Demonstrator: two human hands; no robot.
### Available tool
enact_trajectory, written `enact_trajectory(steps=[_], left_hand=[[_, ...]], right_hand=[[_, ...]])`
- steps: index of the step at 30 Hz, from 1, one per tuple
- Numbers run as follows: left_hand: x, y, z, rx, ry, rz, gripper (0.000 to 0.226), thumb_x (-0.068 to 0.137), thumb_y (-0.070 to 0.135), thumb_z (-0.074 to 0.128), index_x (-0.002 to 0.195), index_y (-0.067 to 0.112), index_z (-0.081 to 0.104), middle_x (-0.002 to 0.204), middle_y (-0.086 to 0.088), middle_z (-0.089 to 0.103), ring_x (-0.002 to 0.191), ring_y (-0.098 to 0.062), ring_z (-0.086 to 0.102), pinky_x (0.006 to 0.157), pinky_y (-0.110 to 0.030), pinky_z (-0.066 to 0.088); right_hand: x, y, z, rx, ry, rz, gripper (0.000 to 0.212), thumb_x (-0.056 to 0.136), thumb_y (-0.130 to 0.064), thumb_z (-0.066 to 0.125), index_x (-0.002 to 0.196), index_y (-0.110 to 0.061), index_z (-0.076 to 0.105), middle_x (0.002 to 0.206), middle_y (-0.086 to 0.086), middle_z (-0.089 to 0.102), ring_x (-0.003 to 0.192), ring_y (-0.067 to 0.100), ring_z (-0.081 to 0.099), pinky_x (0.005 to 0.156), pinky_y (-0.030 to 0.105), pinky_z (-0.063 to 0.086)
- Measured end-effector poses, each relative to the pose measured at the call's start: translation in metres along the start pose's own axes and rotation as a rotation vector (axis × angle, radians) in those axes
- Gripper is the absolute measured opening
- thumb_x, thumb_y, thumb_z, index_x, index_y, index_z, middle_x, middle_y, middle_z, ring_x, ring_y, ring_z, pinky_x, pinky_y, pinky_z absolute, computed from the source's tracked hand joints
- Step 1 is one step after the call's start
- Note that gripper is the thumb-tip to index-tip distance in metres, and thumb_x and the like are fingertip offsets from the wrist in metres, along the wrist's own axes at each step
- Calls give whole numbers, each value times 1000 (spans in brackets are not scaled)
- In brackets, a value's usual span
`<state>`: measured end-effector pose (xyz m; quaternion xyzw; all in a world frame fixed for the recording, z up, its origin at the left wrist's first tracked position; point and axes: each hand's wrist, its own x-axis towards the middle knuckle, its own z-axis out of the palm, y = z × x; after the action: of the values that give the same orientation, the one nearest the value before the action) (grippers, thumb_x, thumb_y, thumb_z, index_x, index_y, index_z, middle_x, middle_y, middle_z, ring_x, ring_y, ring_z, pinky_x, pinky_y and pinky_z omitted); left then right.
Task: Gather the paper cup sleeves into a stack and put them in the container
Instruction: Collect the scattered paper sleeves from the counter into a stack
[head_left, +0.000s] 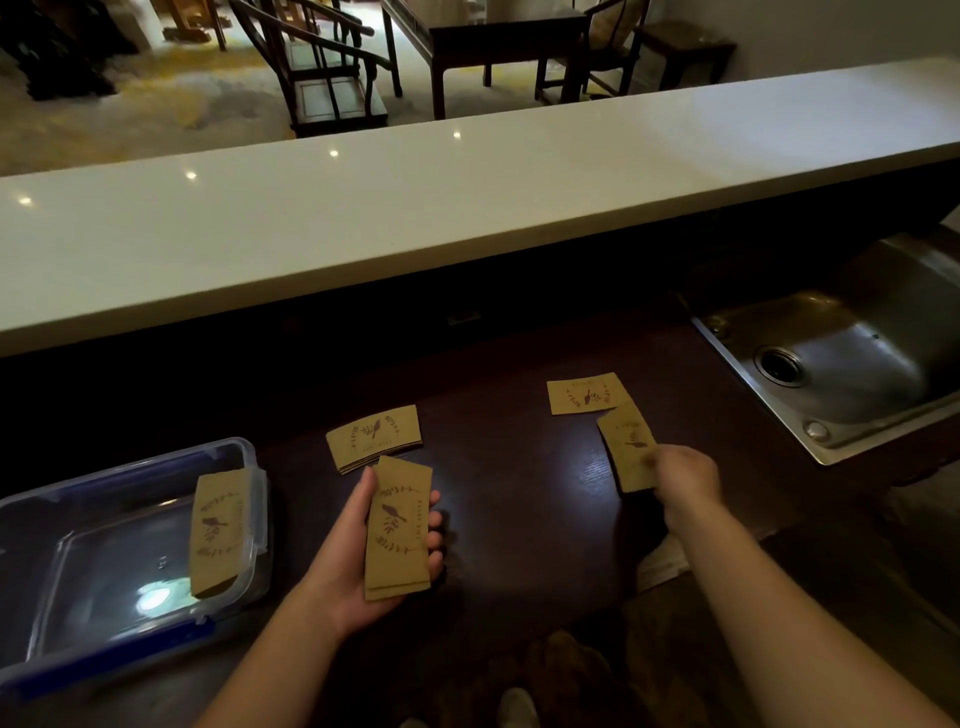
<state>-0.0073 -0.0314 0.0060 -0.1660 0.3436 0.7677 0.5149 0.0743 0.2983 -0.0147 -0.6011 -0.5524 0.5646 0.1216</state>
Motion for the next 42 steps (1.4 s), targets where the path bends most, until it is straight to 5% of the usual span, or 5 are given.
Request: enact_trajectory(steps=[4, 15, 24, 33, 42], left_hand=[[0, 0, 4, -3, -1, -21, 76, 79, 67, 50, 119, 4, 61, 92, -14, 64, 70, -23, 61, 62, -36, 54], [5, -11, 17, 95, -41, -172, 75, 76, 73, 48, 115, 13, 68, 111, -21, 70, 100, -37, 67, 89, -53, 52], [1, -13, -5, -40, -128, -77, 76, 73, 73, 52, 113, 11, 69, 94, -14, 66, 68, -22, 60, 66, -38, 54], [-13, -7, -22, -100, -129, -21, 56, 84, 52, 55, 111, 4, 67, 90, -12, 65, 68, -22, 61, 66, -37, 53], [-15, 1, -21, -148, -153, 44, 72, 77, 68, 55, 111, 4, 64, 91, -12, 64, 72, -22, 62, 67, -36, 53]], right_hand=[[-8, -6, -26, 111, -171, -15, 19, 88, -14, 58, 99, -22, 71, 106, 9, 68, 95, 25, 65, 84, 44, 55], [-129, -45, 67, -364, -1223, -439, 53, 89, 1, 62, 136, -18, 48, 89, 0, 74, 88, 15, 71, 75, 24, 55], [-124, -11, 100, -663, -802, -1059, 61, 82, -35, 71, 138, -25, 49, 118, -6, 58, 96, 8, 50, 81, 25, 43], [34, -56, 68, -1006, -264, -810, 37, 97, -32, 50, 129, -18, 58, 128, 18, 60, 116, 36, 53, 96, 44, 44], [73, -71, 70, -1432, -324, -764, 64, 89, -45, 59, 146, -31, 35, 148, 4, 41, 133, 36, 29, 102, 51, 31]])
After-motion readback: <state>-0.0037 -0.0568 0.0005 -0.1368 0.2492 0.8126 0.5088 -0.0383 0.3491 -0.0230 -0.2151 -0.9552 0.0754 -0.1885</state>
